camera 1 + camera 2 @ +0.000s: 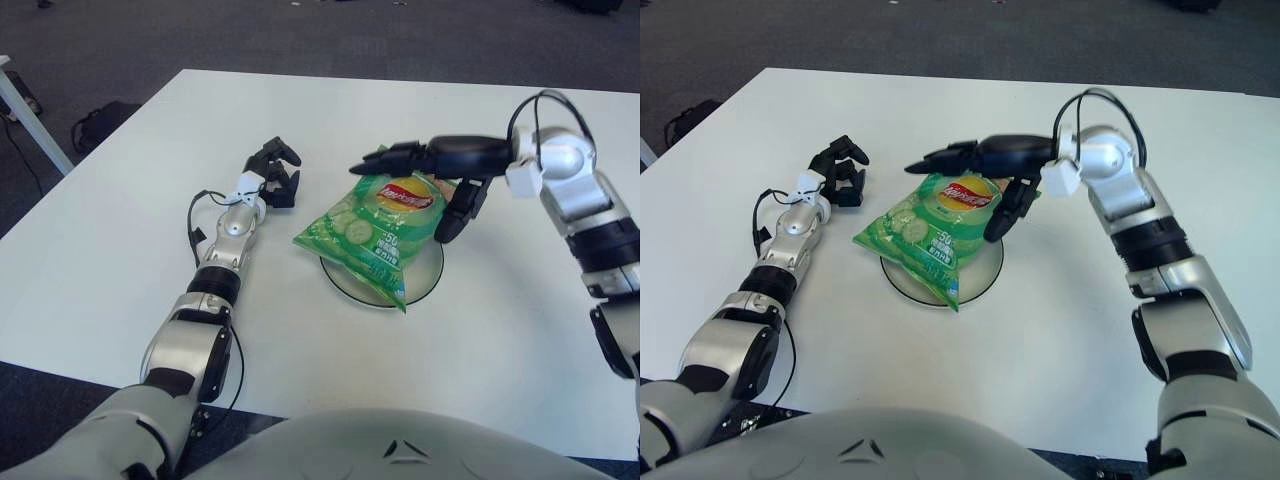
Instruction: Put the snack into the plate.
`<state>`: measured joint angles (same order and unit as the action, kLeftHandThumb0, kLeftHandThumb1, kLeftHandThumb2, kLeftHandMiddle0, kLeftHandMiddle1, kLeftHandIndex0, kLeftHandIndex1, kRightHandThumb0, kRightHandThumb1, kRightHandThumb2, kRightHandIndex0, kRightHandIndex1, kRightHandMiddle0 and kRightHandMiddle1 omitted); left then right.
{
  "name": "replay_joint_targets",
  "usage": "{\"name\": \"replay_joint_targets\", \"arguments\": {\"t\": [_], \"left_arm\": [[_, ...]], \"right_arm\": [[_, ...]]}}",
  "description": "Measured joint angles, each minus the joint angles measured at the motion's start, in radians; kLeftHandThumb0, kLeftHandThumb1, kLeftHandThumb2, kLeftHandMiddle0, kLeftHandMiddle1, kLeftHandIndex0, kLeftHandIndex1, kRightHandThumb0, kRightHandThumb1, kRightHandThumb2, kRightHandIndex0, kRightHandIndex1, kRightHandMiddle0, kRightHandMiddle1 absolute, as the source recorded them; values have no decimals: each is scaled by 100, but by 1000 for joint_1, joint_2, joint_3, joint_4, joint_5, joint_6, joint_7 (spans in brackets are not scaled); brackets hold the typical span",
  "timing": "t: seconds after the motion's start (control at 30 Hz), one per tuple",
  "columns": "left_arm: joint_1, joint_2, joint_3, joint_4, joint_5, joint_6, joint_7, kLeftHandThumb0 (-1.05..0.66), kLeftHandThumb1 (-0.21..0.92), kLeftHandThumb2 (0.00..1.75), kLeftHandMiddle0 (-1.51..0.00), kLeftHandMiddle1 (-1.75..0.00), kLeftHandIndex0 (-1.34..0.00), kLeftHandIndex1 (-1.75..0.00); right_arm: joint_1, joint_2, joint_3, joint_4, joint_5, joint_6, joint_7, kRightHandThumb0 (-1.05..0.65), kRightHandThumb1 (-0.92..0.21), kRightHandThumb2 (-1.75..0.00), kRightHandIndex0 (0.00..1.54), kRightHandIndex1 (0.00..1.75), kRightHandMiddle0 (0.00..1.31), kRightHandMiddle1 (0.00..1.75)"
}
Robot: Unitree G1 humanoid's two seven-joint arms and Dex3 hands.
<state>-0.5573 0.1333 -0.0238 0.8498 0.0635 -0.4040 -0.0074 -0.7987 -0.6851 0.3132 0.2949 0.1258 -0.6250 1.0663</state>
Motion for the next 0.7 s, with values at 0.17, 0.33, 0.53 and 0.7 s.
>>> {"name": "replay_joint_targets", "arguments": {"t": [0.17, 0.33, 0.53, 0.7], "left_arm": [[-7, -2, 2, 12, -1, -2, -1, -46, 37, 125, -101, -175, -57, -175], [-14, -3, 3, 19, -3, -11, -2, -46, 36, 125, -101, -175, -57, -175], [-25, 3, 5, 20, -5, -16, -2, -46, 37, 125, -100, -175, -57, -175], [-29, 9, 7, 19, -7, -18, -2, -46, 37, 125, -100, -175, -57, -175]], "right_arm": [[-68, -1, -47, 95, 77, 29, 117, -89, -76, -22, 0, 0, 0, 0], [-127, -11, -114, 228, 191, 170, 295, -92, -78, -24, 0, 0, 0, 0], [-175, -20, -143, 344, 214, 434, 357, -98, -83, -28, 0, 0, 0, 0], [-243, -24, -136, 462, 201, 647, 426, -104, -87, -30, 0, 0, 1, 1]]}}
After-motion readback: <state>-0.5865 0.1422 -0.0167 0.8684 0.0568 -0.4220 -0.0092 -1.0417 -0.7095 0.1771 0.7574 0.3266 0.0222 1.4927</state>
